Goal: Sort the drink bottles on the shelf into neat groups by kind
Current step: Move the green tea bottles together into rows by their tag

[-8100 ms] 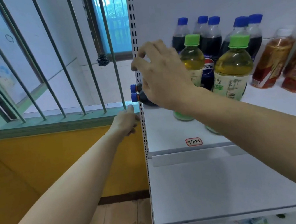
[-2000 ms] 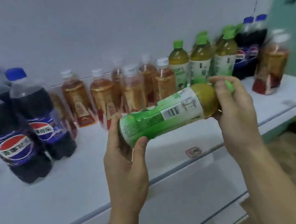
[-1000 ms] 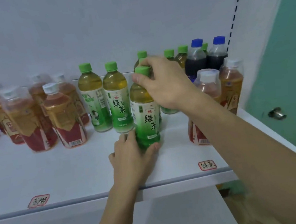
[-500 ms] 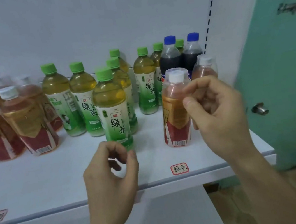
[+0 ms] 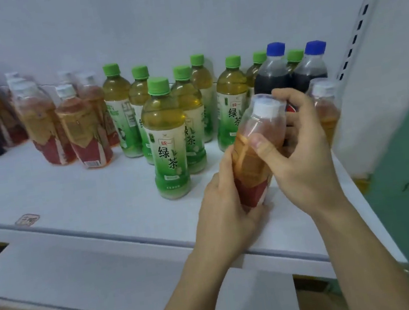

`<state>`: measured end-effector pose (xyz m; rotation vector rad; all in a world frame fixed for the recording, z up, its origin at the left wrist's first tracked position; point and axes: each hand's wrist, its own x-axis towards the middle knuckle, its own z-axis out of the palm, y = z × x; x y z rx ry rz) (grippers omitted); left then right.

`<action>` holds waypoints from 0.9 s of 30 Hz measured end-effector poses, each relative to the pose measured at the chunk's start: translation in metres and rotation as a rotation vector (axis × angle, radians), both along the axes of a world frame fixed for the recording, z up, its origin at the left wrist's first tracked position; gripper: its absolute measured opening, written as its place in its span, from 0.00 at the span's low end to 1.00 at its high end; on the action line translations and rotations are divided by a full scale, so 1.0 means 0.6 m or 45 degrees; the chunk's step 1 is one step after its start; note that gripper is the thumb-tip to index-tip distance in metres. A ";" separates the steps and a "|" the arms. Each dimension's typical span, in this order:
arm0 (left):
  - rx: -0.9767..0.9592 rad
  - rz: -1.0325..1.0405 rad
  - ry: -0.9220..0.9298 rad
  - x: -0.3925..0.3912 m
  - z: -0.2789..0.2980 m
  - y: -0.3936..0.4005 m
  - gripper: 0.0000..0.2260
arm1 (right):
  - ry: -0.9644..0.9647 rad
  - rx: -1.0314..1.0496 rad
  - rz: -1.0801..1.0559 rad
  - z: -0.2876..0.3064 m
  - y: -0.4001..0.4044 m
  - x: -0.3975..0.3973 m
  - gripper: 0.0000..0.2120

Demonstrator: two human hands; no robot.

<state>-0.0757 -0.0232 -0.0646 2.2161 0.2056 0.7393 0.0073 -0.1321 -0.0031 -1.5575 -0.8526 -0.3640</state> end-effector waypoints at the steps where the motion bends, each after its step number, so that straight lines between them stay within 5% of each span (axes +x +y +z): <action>1: 0.015 0.000 -0.003 -0.013 0.004 0.004 0.47 | 0.012 0.036 0.017 0.001 0.000 -0.007 0.28; 12: 0.086 0.165 -0.070 -0.199 0.057 0.184 0.41 | -0.076 0.213 0.229 0.053 0.178 -0.146 0.28; 27: -0.046 0.369 0.017 -0.185 0.022 0.515 0.34 | -0.001 -0.202 0.106 0.040 0.540 -0.166 0.28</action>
